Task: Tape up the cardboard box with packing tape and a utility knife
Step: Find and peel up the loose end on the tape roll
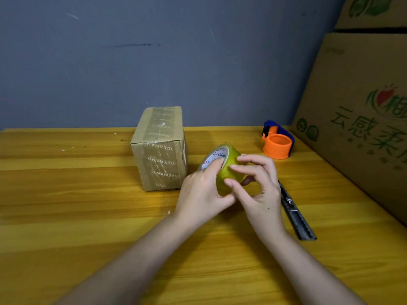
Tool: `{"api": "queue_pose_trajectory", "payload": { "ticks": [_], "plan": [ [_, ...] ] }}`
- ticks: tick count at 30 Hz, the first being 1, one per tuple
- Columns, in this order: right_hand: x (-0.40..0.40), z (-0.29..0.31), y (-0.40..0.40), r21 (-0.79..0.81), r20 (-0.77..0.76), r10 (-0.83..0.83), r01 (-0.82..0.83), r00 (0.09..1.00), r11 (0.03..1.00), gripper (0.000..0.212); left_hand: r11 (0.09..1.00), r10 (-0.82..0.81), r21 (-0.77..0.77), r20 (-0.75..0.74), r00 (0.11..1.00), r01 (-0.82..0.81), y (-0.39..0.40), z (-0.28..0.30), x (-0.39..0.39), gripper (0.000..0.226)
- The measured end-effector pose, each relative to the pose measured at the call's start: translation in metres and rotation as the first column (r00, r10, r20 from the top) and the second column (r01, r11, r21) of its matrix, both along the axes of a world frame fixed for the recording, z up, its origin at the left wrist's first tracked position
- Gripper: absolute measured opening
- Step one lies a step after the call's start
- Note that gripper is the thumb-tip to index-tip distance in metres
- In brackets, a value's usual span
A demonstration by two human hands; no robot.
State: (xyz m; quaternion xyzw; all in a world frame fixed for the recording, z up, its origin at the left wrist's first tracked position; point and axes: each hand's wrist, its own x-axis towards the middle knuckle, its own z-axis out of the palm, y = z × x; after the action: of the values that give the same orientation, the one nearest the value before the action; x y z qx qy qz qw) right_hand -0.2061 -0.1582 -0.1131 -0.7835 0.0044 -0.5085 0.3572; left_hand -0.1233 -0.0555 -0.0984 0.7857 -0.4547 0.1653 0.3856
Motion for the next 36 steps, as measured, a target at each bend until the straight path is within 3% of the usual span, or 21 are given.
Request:
{"api": "queue_pose_trajectory", "payload": {
  "ticks": [7,12,17,24,31,36],
  "plan": [
    [0.0029,-0.0055,0.0007,0.007,-0.034,-0.035,0.035,0.999,0.999,0.007,1.0,-0.005,0.009,-0.025,1.0,0.006,-0.0001,-0.0001,0.0015,0.058],
    [0.0008,-0.002,-0.0001,-0.012,-0.024,-0.039,0.039,0.999,0.999,0.032,0.999,-0.037,-0.01,-0.087,0.996,0.037,-0.0011,-0.0007,0.0013,0.065],
    [0.0,-0.0009,0.0,-0.032,-0.012,-0.04,0.04,0.999,0.999,0.023,0.998,-0.061,-0.033,-0.094,0.994,0.058,-0.0015,-0.0019,0.0014,0.059],
    [0.0011,0.0005,-0.0011,0.015,-0.045,0.007,-0.006,0.999,1.0,0.018,1.0,-0.011,-0.01,0.037,0.999,0.012,-0.0015,-0.0035,0.0045,0.065],
    [0.0017,-0.0036,-0.0016,0.001,-0.074,-0.022,0.022,0.997,1.0,0.003,1.0,-0.009,0.011,0.035,0.999,0.009,-0.0006,-0.0051,0.0068,0.069],
    [0.0,0.0034,-0.0037,0.0,-0.021,-0.04,0.04,0.999,0.999,0.024,0.996,-0.05,0.076,0.059,0.997,0.045,-0.0002,-0.0019,0.0049,0.062]
  ]
}}
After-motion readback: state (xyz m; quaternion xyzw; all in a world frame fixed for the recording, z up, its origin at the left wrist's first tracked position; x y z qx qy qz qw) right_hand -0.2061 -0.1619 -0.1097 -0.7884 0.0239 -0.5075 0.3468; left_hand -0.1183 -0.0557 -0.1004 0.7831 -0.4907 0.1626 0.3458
